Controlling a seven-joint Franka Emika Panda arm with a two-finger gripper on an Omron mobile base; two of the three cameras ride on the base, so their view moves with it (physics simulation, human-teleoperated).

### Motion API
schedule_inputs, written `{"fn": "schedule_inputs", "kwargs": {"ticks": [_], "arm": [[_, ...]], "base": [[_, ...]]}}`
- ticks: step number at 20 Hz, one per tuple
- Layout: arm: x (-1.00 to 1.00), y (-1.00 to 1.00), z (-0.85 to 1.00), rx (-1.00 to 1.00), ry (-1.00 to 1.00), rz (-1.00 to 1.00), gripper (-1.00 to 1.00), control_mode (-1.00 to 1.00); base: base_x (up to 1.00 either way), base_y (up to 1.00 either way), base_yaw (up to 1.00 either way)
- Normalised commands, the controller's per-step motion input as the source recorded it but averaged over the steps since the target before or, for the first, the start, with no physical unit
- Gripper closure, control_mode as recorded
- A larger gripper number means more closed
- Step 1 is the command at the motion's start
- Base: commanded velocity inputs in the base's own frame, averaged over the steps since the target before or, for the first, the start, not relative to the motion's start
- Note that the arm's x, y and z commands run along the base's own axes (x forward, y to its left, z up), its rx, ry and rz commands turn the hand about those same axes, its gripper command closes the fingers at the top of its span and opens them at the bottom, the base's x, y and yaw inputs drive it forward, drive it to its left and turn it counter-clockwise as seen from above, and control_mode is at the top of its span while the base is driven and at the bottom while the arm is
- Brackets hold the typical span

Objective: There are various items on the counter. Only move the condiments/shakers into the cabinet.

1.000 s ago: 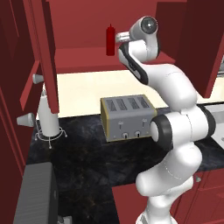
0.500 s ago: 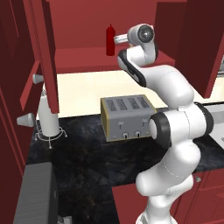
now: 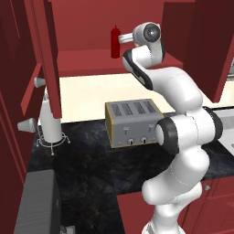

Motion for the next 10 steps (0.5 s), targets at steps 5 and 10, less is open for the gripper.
{"fn": "schedule_inputs", "kwargs": {"ticks": [5,10], "arm": [[-0.07,0.0,0.0,0.0,0.0,0.0,-1.0,-1.0],[-0.46,0.0,-0.01,0.0,0.0,0.0,-1.0,-1.0]], "base": [[0.0,0.0,0.0],[0.0,0.0,0.0]]}}
